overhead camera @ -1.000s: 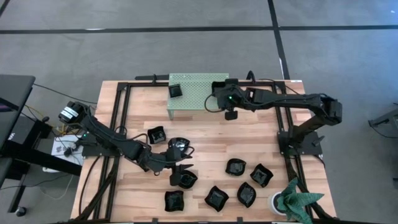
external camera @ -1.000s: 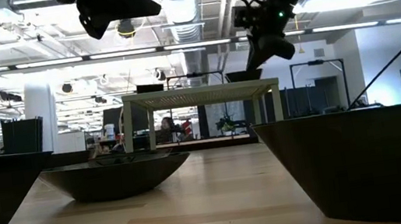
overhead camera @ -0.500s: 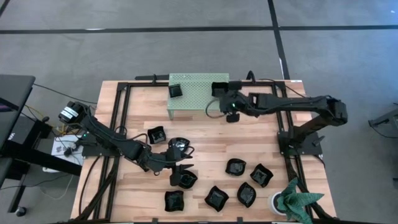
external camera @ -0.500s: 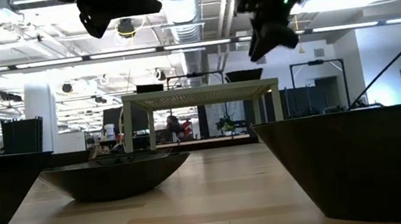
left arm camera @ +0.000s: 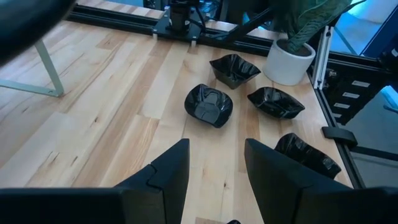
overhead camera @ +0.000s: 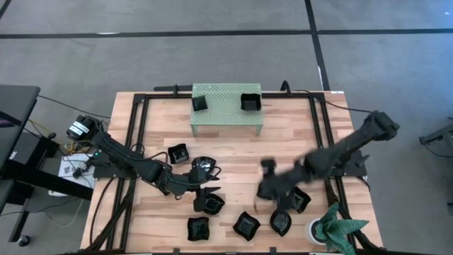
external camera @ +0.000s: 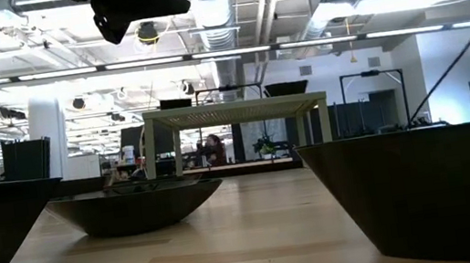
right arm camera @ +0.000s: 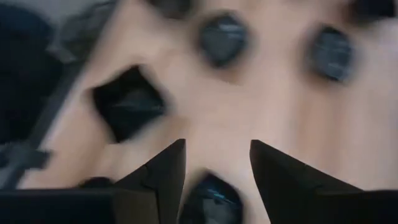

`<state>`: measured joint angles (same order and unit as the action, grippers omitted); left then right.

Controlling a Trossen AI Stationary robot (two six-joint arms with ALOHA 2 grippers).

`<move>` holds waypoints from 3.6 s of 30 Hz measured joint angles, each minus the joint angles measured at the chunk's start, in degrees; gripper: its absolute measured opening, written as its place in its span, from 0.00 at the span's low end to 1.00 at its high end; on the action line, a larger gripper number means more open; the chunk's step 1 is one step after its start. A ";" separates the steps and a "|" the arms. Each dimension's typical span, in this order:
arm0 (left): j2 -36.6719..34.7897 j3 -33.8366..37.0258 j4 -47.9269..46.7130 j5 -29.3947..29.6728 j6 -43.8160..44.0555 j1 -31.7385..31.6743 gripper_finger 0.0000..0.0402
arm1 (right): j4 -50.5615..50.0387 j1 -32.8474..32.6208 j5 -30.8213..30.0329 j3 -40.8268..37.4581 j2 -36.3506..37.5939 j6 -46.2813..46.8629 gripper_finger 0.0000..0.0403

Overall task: Pick & Place Mini shaped plates
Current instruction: Stack the black distorted square plate on top of the black distorted square plate on the shelf

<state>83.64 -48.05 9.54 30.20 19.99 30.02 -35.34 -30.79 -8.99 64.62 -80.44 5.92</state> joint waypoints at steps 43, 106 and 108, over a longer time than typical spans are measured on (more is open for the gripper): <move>0.00 0.04 1.07 0.02 -0.22 -0.52 0.39 | 6.93 -8.43 1.57 9.26 -30.11 -5.01 0.02; 0.00 0.04 2.10 0.00 -0.22 -1.18 0.39 | -12.61 50.21 -8.84 14.67 -7.00 -29.86 0.07; 0.00 0.04 2.12 0.00 -0.22 -1.18 0.39 | -12.87 50.58 -8.99 14.67 -7.00 -29.38 0.11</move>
<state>83.64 -48.01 11.66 30.20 19.77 28.84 -48.21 19.79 -17.98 79.29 -87.44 -23.46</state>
